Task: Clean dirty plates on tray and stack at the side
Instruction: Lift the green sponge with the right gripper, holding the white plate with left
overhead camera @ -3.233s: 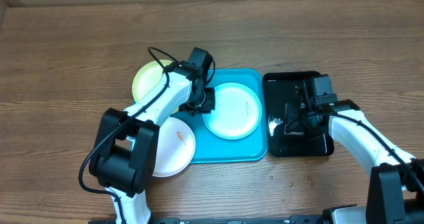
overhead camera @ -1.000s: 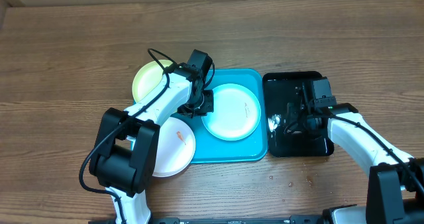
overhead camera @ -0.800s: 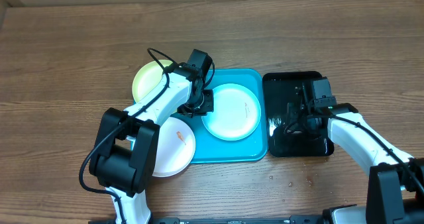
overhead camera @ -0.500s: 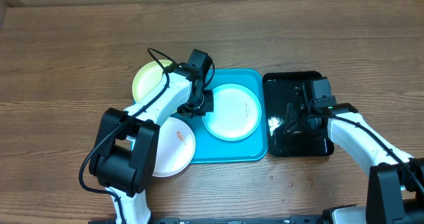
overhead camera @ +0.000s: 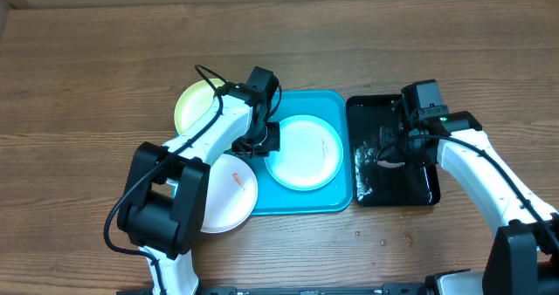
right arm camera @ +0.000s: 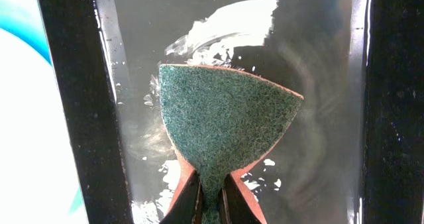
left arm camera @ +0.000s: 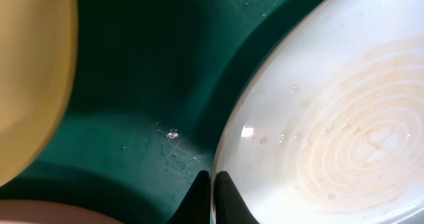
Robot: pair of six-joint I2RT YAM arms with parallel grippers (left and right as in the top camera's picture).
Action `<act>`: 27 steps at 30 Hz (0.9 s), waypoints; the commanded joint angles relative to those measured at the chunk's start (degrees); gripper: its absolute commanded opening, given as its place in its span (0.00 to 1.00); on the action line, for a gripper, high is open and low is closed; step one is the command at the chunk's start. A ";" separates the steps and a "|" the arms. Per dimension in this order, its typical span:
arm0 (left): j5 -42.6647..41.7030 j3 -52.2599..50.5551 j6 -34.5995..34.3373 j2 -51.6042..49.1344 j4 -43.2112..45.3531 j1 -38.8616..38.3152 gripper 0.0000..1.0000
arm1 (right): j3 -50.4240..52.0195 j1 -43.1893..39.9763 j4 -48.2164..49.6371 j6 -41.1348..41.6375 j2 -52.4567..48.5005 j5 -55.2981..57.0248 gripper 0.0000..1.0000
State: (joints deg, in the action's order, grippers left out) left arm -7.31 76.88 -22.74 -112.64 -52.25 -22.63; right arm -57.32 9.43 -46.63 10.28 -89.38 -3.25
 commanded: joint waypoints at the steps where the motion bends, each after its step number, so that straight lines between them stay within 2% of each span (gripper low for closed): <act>1: -2.80 1.03 1.38 -0.59 0.22 0.90 0.04 | -1.22 0.20 -0.66 -0.11 1.31 -0.90 0.04; 7: -3.10 1.03 1.40 -0.59 -0.48 3.10 0.04 | -1.99 0.20 -2.80 -0.07 1.31 0.76 0.04; 12: -8.31 1.03 1.31 -0.59 -0.66 4.87 0.04 | -2.43 0.26 -3.13 0.17 1.29 -2.38 0.04; 14: -8.13 1.03 1.31 -0.59 -0.74 5.01 0.04 | -2.43 0.26 -4.09 -1.29 1.29 0.72 0.04; 16: -7.56 1.03 1.27 -0.59 -1.29 4.98 0.04 | -2.43 0.07 -4.31 0.94 1.29 3.32 0.04; 18: -7.37 1.03 1.27 -0.59 -1.79 5.01 0.04 | -2.43 0.00 -3.37 2.93 1.29 2.49 0.04; 22: -6.84 1.03 1.27 -0.59 -2.47 4.98 0.04 | -2.45 -0.13 -2.80 1.33 1.29 1.66 0.04; 27: -1.01 1.03 -1.66 -0.59 -4.11 4.98 0.04 | -2.45 -0.11 -2.75 -1.64 1.29 -2.05 0.04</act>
State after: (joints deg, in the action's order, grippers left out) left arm -12.47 76.88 -22.59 -112.64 -55.77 -17.58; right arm -57.76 9.41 -49.71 11.38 -89.36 -2.61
